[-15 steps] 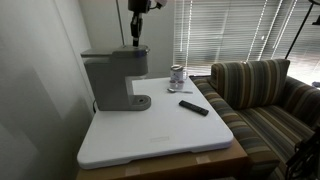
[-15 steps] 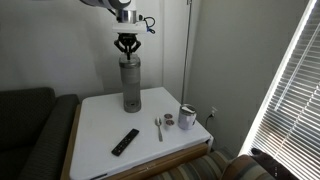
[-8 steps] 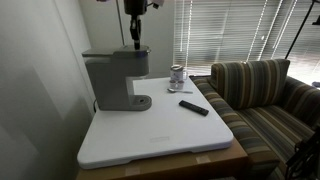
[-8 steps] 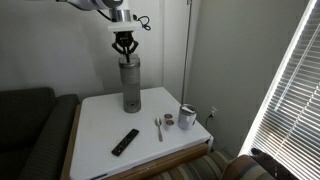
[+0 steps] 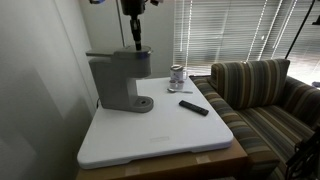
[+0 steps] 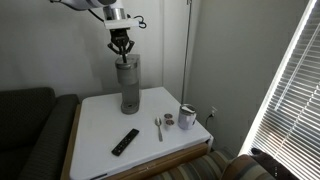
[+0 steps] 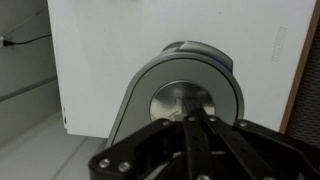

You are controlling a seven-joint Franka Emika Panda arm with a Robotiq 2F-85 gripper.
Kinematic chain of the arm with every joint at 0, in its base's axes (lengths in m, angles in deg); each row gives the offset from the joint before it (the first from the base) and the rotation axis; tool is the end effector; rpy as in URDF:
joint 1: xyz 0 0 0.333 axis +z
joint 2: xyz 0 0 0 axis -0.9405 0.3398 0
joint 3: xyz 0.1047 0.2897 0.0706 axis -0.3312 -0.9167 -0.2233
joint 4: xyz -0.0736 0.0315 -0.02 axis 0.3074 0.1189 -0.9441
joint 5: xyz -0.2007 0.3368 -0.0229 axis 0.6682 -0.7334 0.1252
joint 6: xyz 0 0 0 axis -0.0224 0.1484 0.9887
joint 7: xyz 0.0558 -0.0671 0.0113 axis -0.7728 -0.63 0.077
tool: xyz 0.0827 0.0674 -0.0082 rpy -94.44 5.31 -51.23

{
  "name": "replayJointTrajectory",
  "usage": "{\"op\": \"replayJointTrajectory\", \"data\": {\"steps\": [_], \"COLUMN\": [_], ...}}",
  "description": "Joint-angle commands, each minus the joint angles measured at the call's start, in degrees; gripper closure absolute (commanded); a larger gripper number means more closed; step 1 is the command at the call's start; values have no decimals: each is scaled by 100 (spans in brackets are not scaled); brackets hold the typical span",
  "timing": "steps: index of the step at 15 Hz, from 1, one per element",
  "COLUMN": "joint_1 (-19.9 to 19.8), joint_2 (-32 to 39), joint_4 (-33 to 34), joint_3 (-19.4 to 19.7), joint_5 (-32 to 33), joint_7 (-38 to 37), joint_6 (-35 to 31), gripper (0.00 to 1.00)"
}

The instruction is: Press the button at the top the machine

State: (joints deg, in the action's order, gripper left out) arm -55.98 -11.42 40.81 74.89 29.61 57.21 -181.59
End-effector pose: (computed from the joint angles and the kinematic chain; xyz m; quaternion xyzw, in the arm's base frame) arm 0.7793 0.1878 0.3721 0.8679 0.4923 0.0222 0.0626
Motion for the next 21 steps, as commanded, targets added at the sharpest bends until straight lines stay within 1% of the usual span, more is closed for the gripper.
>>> {"op": "replayJointTrajectory", "data": {"steps": [1, 4, 6, 11, 18, 21], "joint_1": [-325, -529, -591, -623, -555, -573], "joint_2": [89, 94, 71, 29, -42, -243], "joint_4": [-269, -331, -403, -421, -129, -19], "joint_3": [-439, -693, -765, -786, -701, -664], "joint_5": [-475, -826, -940, -934, -809, -766], "joint_7": [724, 1106, 1178, 1098, 833, 739], "joint_6": [-144, 2, 184, 514, 285, 417], "gripper": [100, 100, 100, 100, 100, 100]}}
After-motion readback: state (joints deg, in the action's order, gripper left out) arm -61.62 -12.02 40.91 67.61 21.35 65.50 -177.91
